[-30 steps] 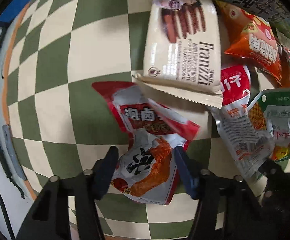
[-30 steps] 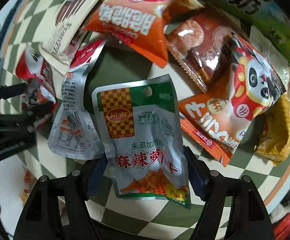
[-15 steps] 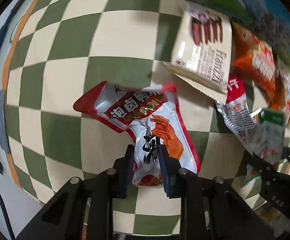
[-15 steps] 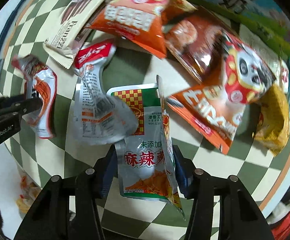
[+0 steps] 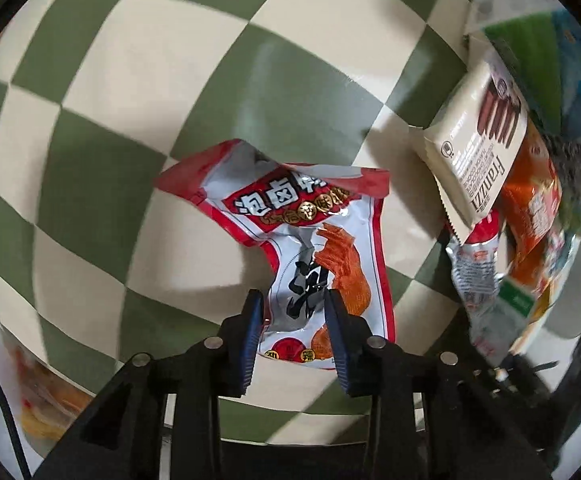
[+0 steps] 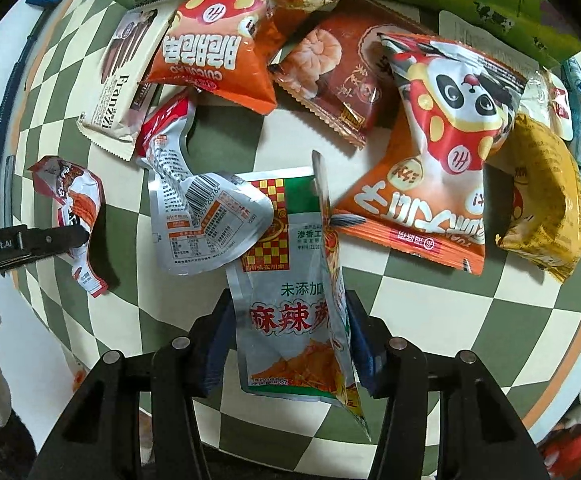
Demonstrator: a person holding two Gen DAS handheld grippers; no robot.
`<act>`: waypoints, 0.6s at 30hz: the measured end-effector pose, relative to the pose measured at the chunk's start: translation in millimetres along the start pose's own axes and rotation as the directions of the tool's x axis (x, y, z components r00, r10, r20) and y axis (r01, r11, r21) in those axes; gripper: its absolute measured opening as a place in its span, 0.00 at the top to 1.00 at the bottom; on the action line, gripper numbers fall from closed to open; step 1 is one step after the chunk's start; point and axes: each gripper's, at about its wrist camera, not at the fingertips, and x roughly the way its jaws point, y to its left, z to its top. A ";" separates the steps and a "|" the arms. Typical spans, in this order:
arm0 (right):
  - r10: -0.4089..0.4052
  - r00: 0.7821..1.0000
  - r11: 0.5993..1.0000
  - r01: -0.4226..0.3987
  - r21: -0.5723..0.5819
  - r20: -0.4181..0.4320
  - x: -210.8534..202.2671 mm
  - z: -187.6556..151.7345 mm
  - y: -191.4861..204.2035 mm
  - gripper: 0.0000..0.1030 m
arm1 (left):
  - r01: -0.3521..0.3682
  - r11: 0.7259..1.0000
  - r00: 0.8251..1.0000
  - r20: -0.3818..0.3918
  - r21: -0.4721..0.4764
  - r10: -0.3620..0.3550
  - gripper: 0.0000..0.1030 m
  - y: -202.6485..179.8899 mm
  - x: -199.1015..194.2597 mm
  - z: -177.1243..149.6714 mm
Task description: Organize snacks
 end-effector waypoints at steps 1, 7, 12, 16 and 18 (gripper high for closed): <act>0.004 1.000 1.000 -0.004 0.005 -0.002 -0.5 3.5 -0.4 0.47 | 0.017 1.000 1.000 -0.005 -0.008 -0.017 0.70 6.0 -2.3 1.0; 0.007 1.000 1.000 -0.007 0.006 -0.018 7.2 4.4 6.1 0.47 | 0.052 0.998 0.999 -0.011 -0.037 -0.053 0.59 21.3 -25.7 3.1; 0.024 0.999 0.999 -0.024 0.022 -0.026 11.5 6.5 5.5 0.46 | 0.083 0.992 0.996 -0.011 -0.093 -0.084 0.50 39.2 -37.6 -3.1; 0.027 0.999 0.999 -0.027 0.023 -0.023 6.4 5.2 -3.3 0.46 | 0.085 0.984 0.995 -0.032 -0.158 -0.091 0.46 44.6 -38.9 8.2; 0.026 0.999 0.999 -0.025 0.023 -0.022 6.9 6.2 -3.8 0.46 | 0.051 0.986 0.997 -0.046 -0.158 -0.059 0.37 35.8 -33.7 13.2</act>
